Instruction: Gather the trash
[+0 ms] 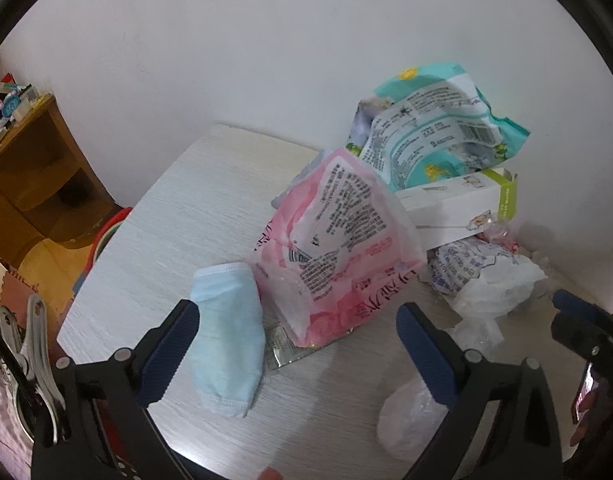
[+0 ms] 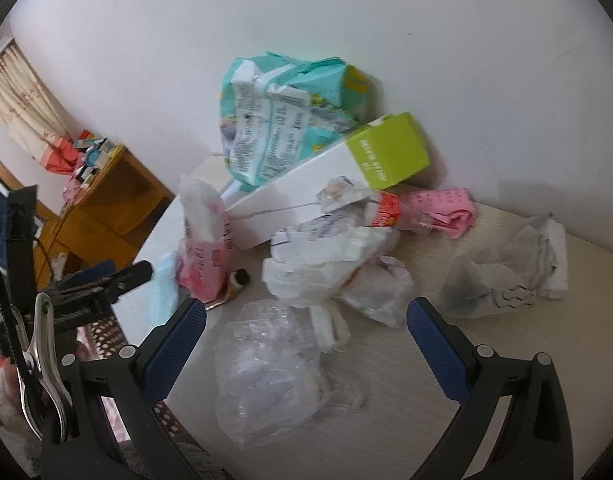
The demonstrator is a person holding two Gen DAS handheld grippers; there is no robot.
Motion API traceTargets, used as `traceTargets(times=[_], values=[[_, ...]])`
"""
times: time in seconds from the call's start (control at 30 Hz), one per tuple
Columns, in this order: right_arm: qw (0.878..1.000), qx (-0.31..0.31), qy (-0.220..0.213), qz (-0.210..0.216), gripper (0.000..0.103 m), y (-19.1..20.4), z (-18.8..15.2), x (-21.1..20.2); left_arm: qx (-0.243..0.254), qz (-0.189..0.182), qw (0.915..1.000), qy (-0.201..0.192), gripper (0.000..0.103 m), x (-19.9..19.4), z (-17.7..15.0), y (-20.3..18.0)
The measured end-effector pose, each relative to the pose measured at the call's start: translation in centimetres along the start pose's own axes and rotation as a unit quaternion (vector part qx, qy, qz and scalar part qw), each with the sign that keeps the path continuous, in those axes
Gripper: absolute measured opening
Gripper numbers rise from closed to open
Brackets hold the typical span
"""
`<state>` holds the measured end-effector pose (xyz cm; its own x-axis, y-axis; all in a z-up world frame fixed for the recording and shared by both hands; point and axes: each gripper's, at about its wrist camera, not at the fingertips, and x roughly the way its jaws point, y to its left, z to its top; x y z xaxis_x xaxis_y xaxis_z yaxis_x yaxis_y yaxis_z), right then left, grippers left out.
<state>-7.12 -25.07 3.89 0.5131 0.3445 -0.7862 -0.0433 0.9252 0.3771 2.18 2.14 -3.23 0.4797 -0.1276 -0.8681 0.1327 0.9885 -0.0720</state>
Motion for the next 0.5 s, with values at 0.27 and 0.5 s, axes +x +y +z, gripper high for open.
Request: traceTargets(times=[0.27, 0.5], values=[[0.994, -0.074, 0.010, 0.077, 0.088, 5.3, 3.1, 2.7, -0.029, -0.020, 0.9992, 0.019, 0.097, 1.9, 1.3, 3.5], [0.992, -0.077, 0.050, 0.088, 0.079, 7.6, 4.2, 8.6, -0.096, -0.008, 0.9934, 0.063, 0.097, 3.2, 0.8, 8.0]])
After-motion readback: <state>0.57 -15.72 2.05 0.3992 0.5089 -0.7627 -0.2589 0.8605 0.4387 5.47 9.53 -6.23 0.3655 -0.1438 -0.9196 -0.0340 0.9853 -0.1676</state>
